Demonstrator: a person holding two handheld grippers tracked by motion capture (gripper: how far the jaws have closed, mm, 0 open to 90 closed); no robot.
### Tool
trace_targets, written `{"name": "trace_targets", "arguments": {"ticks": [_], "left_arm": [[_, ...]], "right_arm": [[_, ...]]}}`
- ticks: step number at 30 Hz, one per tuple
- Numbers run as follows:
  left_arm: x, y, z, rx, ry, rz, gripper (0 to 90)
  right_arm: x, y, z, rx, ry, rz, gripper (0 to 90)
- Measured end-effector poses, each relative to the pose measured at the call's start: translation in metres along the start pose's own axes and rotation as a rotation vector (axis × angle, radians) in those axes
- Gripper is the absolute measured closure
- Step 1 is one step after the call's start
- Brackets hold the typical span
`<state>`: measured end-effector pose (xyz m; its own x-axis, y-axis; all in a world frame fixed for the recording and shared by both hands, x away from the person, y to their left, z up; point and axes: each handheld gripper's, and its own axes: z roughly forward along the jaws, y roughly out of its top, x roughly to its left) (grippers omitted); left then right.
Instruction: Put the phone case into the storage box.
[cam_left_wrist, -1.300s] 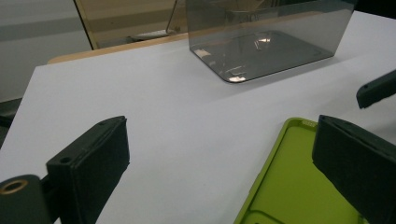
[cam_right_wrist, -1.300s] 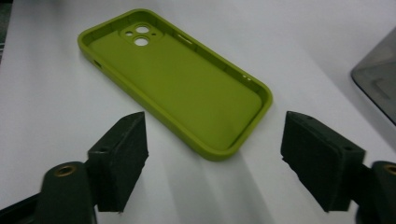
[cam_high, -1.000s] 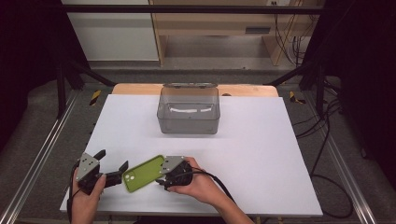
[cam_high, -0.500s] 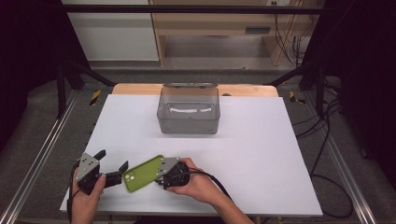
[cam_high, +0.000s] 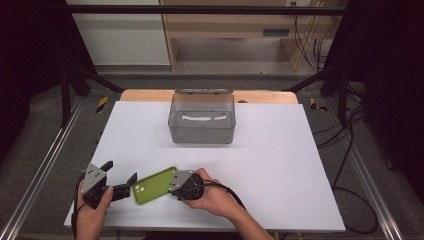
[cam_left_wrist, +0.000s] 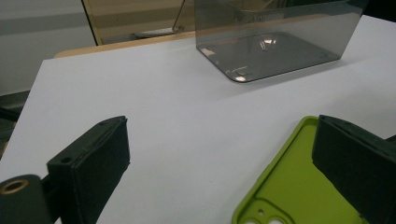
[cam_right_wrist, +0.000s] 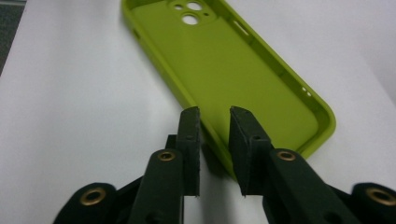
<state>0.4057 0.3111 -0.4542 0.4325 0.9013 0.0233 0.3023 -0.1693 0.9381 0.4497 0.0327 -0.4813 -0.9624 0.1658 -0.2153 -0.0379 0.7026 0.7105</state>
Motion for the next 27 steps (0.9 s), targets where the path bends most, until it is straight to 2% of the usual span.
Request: {"name": "trace_targets", "arguments": {"ticks": [4, 9, 19, 27], "left_arm": [[0.0005, -0.0002, -0.0003, 0.000, 0.004, -0.005, 4.2], [0.0013, -0.0001, -0.0007, 0.000, 0.004, -0.002, 4.3], [0.0022, 0.0002, -0.0023, -0.009, 0.011, -0.012, 4.3], [0.0055, 0.0007, -0.0052, -0.021, 0.023, -0.016, 4.5]], "right_arm": [[0.0010, -0.0004, -0.0025, 0.007, 0.006, -0.034, 82.3], [0.0008, -0.0003, -0.0038, 0.008, 0.020, -0.046, 86.4], [0.0010, 0.0001, -0.0044, 0.011, 0.032, -0.019, 88.0], [-0.0023, -0.0034, -0.0089, -0.001, 0.019, 0.039, 88.1]]}}
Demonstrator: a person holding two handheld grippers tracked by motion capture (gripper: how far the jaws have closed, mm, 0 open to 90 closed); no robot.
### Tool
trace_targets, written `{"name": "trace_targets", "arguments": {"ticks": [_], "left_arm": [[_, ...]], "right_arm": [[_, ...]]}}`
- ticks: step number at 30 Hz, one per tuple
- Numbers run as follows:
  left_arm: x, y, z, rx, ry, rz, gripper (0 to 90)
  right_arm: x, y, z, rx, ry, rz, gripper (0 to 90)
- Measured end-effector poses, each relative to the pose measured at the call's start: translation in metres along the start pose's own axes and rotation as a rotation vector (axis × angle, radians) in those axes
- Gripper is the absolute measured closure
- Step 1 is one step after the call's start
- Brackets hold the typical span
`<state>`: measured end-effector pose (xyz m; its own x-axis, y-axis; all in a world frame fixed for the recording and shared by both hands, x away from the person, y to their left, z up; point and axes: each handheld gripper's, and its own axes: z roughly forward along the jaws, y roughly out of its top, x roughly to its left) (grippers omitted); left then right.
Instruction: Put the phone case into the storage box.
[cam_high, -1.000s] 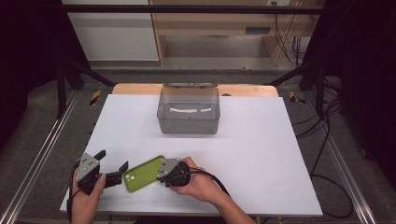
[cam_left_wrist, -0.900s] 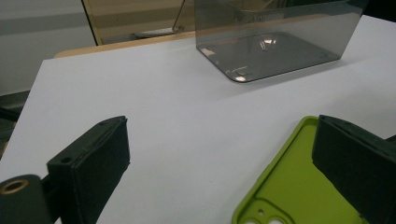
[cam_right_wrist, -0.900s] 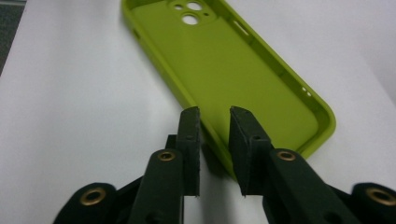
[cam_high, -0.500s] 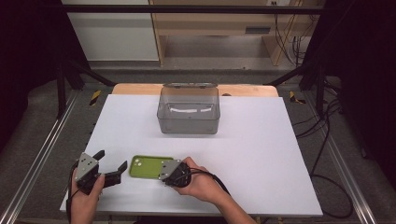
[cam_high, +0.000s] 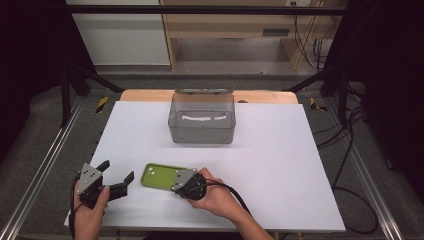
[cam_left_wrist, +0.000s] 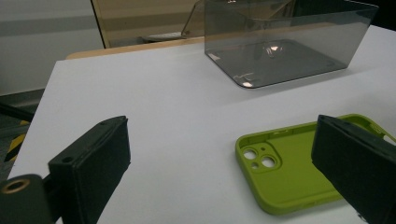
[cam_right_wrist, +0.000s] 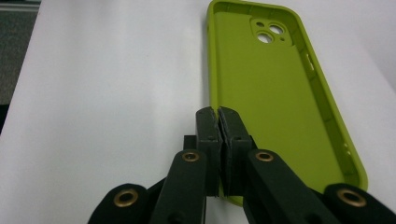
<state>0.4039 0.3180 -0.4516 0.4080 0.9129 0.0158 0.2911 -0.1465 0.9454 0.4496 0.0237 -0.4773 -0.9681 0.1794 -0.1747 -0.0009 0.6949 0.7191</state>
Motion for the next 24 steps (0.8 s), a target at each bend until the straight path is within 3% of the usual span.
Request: {"name": "trace_targets", "arguments": {"ticks": [8, 12, 13, 18, 21, 24], "left_arm": [[0.002, 0.001, -0.003, -0.023, 0.017, -0.013, 4.4], [0.004, 0.001, -0.005, -0.037, 0.025, -0.024, 4.4], [0.004, 0.001, -0.005, -0.042, 0.027, -0.031, 4.3], [0.004, 0.001, -0.006, -0.049, 0.029, -0.037, 4.2], [0.003, 0.001, -0.006, -0.047, 0.028, -0.031, 4.1], [0.003, 0.001, -0.006, -0.050, 0.029, -0.031, 4.1]], "right_arm": [[-0.008, -0.004, -0.009, -0.042, -0.033, 0.056, 88.2], [-0.012, -0.007, -0.017, -0.069, -0.063, 0.104, 88.2], [-0.014, -0.008, -0.021, -0.084, -0.080, 0.136, 88.2], [-0.018, -0.014, -0.029, -0.114, -0.116, 0.183, 88.2], [-0.024, -0.022, -0.041, -0.166, -0.143, 0.249, 88.2], [-0.026, -0.026, -0.048, -0.194, -0.154, 0.278, 88.2]]}}
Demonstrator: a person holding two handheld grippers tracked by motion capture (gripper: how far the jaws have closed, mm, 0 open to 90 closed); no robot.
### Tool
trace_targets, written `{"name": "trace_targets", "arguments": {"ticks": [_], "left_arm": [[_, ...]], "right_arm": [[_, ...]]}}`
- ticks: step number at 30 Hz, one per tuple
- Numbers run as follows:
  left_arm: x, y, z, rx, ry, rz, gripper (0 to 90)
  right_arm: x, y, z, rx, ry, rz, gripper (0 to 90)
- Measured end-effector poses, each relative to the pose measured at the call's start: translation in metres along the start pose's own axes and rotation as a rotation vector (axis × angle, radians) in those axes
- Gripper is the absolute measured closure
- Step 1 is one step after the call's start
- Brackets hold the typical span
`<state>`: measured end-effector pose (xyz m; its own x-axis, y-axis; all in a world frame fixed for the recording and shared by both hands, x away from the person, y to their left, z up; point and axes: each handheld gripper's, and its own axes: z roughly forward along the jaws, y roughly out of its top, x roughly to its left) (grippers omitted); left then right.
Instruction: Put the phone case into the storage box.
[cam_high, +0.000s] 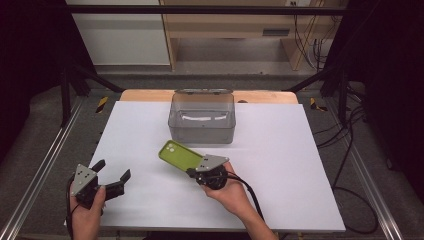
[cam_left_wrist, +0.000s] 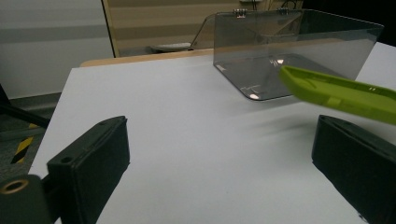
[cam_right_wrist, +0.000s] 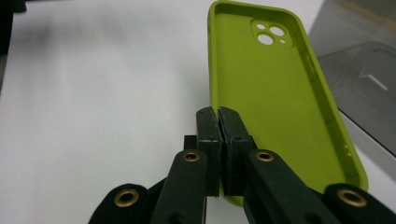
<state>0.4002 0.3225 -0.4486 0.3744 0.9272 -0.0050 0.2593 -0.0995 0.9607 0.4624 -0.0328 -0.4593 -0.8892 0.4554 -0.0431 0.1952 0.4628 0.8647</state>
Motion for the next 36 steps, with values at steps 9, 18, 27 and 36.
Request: {"name": "trace_targets", "arguments": {"ticks": [9, 18, 27, 36], "left_arm": [[-0.007, 0.000, 0.003, 0.013, -0.013, 0.020, 3.9], [-0.030, 0.004, 0.013, 0.002, -0.137, -0.073, 2.9], [-0.079, 0.041, 0.041, -0.023, -0.271, -0.058, 1.6], [-0.121, 0.075, 0.078, 0.015, -0.369, -0.129, 3.0]], "right_arm": [[-0.019, -0.023, -0.044, -0.143, -0.042, 0.156, 88.2], [-0.023, -0.038, -0.076, -0.249, -0.086, 0.202, 88.2], [-0.024, -0.046, -0.084, -0.336, -0.111, 0.258, 88.2], [-0.025, -0.046, -0.094, -0.393, -0.125, 0.284, 88.1]]}}
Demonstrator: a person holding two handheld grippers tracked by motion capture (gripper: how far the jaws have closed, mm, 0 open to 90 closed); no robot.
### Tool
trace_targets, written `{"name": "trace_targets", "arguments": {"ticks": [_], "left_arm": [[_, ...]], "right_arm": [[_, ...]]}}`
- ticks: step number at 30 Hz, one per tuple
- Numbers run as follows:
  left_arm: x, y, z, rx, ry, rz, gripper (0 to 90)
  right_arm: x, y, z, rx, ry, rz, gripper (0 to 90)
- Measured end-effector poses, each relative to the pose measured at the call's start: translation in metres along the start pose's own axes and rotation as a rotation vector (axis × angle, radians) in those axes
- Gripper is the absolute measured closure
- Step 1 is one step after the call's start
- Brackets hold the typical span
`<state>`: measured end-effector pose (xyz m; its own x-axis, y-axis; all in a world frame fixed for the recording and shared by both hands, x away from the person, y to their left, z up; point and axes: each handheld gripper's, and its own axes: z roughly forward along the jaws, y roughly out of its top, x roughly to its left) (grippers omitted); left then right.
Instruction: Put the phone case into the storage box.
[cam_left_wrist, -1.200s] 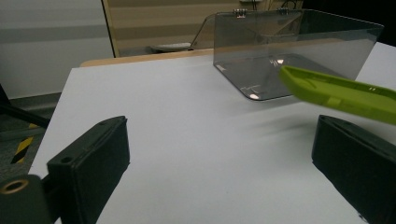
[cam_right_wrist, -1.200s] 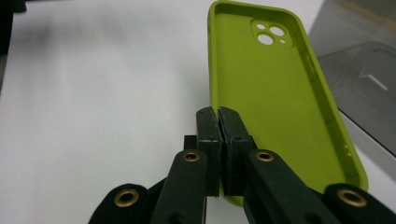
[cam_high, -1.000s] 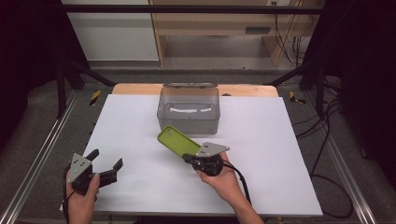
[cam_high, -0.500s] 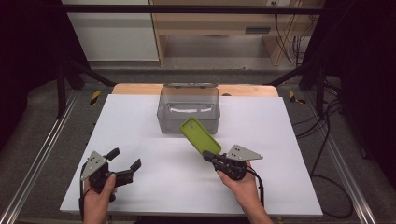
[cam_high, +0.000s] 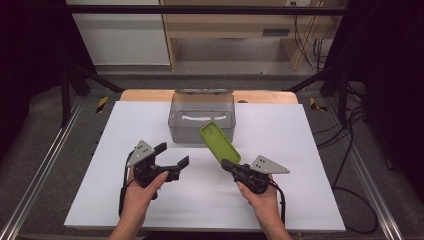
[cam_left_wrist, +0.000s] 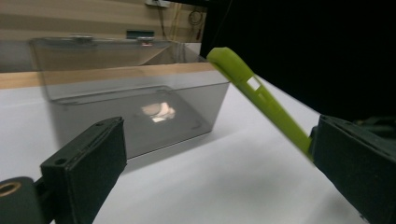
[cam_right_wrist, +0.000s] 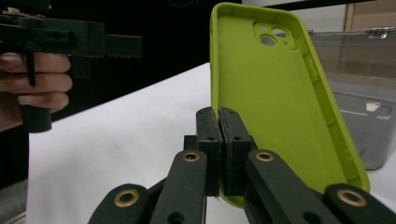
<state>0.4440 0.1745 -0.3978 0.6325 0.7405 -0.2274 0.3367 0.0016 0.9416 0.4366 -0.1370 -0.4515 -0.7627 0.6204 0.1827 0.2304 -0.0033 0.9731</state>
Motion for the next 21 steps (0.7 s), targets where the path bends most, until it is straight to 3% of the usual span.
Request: {"name": "trace_targets", "arguments": {"ticks": [2, 4, 7, 16, 21], "left_arm": [[-0.005, 0.005, 0.012, 0.008, -0.023, -0.044, 3.3], [-0.008, 0.008, 0.018, 0.016, -0.028, -0.052, 3.5], [-0.020, 0.015, 0.033, 0.028, -0.045, -0.047, 3.6], [-0.039, 0.027, 0.055, 0.044, -0.058, -0.025, 4.4], [-0.042, 0.026, 0.061, 0.040, -0.068, -0.061, 8.6]], "right_arm": [[-0.002, 0.000, -0.002, -0.011, -0.009, 0.013, 88.1], [-0.002, 0.000, -0.002, -0.012, -0.012, 0.020, 88.1], [-0.003, -0.001, -0.003, -0.028, -0.023, 0.036, 88.1], [-0.004, 0.000, -0.006, -0.058, -0.021, 0.058, 88.1], [-0.003, 0.001, -0.007, -0.081, -0.010, 0.063, 88.1]]}}
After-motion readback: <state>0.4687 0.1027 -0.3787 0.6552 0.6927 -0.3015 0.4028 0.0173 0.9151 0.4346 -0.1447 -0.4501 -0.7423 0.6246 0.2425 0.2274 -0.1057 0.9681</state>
